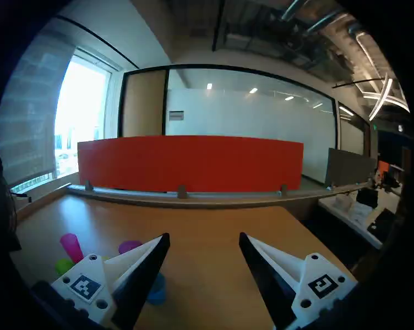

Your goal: Pour water

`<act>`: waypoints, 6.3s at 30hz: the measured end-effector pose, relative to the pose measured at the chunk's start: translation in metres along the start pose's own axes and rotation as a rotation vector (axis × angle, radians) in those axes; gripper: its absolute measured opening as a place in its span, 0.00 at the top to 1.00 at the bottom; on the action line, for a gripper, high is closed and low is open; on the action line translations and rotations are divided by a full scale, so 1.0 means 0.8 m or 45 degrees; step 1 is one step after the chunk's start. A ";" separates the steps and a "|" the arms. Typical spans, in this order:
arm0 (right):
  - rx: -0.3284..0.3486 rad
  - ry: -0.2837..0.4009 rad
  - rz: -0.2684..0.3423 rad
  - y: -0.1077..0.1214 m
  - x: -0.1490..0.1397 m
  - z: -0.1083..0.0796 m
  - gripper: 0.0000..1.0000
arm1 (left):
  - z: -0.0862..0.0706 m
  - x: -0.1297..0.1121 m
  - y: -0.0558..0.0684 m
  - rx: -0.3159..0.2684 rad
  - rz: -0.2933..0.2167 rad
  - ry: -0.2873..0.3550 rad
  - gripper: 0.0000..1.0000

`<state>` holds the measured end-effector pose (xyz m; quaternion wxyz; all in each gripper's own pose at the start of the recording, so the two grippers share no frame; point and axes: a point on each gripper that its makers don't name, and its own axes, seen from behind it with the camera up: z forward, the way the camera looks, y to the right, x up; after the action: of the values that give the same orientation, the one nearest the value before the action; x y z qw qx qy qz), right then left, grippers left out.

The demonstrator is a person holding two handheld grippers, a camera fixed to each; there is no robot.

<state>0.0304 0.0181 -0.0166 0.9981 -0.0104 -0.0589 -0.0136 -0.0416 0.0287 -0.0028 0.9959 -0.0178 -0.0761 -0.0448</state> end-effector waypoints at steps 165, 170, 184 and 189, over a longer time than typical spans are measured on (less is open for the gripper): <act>0.000 0.203 0.020 -0.025 -0.135 0.067 0.01 | 0.031 -0.103 -0.025 0.110 0.048 0.299 0.10; 0.006 0.214 0.022 -0.026 -0.132 0.064 0.01 | 0.031 -0.103 -0.025 0.110 0.048 0.299 0.10; 0.027 0.216 0.024 -0.028 -0.132 0.062 0.01 | 0.031 -0.104 -0.025 0.110 0.048 0.299 0.10; 0.022 0.216 0.025 -0.025 -0.132 0.061 0.01 | 0.031 -0.104 -0.025 0.110 0.048 0.299 0.10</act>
<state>-0.0804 0.0017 0.0197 0.9997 -0.0010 0.0258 -0.0041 -0.1288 0.0173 0.0097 0.9985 0.0289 0.0395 -0.0244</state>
